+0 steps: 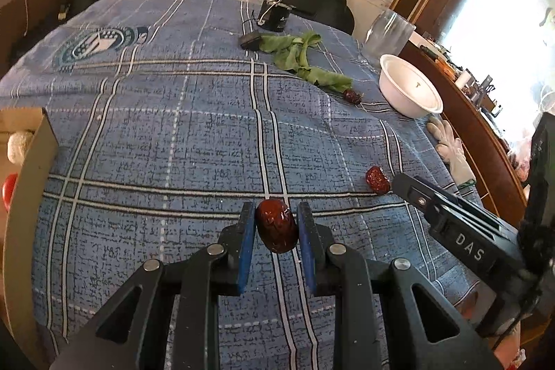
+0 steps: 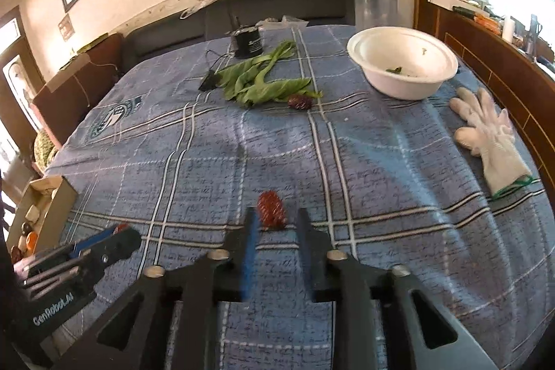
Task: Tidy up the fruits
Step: 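Carry both held dates over the cardboard box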
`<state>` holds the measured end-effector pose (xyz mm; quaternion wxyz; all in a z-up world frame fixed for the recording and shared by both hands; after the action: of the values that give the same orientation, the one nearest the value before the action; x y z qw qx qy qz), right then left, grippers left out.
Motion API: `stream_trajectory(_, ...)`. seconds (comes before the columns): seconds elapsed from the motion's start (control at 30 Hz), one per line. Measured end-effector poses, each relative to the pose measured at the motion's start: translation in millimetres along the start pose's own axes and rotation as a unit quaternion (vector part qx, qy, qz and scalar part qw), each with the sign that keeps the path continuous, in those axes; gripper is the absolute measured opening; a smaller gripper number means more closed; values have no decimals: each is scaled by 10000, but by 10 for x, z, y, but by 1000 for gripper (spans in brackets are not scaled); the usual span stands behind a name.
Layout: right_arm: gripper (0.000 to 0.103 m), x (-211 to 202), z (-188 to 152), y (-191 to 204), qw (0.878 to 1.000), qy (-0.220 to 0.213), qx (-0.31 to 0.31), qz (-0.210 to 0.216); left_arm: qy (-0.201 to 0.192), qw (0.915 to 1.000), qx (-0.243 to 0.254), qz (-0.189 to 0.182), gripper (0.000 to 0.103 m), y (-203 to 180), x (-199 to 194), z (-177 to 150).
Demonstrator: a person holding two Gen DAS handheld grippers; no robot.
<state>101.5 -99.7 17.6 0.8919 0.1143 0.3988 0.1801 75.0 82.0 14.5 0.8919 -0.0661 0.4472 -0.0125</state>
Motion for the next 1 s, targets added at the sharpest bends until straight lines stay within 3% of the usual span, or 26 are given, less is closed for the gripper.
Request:
stream_trajectory(0.07, 62, 88, 42, -3, 10000, 93, -30, 0, -6, 10000, 5, -3, 23, 2, -7, -3)
stream_trajectory(0.13, 62, 207, 61, -11, 9998, 188, -47, -79, -16, 10000, 37, 0, 23, -7, -8, -4)
stream_trajectory(0.17, 55, 268, 65, -9, 9996, 255, -64, -95, -14, 10000, 47, 9, 23, -10, -7, -8)
stream_trajectory(0.2, 34, 332, 61, -3, 9993, 336, -96, -127, -6, 10000, 55, 0, 23, -11, -3, -5)
stream_trajectory(0.27, 20, 393, 43, 42, 9979, 363, -306, -434, -1, 10000, 59, -38, 23, -9, -6, 1)
stream_trajectory(0.67, 20, -265, -195, 272, 9997, 150, -190, -33, -256, 9992, 33, -306, 23, -2, -219, -9)
stream_trajectory(0.83, 20, -546, -245, 542, 9991, 11, -319, 276, -691, 9972, -75, -281, 23, 214, -677, -156)
stream_trajectory(1.0, 20, -650, -304, 1025, 9952, -45, -620, 757, -1082, 9932, -407, -101, 23, 735, -1241, -394)
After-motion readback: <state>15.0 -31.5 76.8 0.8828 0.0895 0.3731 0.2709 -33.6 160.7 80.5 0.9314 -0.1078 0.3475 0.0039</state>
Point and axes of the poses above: each gripper's, at about its wrist camera, not at the fingertips, and x roughly the way its jaws point, y to its left, z to its top, the point moved 1 cm from there along x, roughly the way its jaws point, and after that the axes turned 15 degrees about z, right-handed, at the moved point
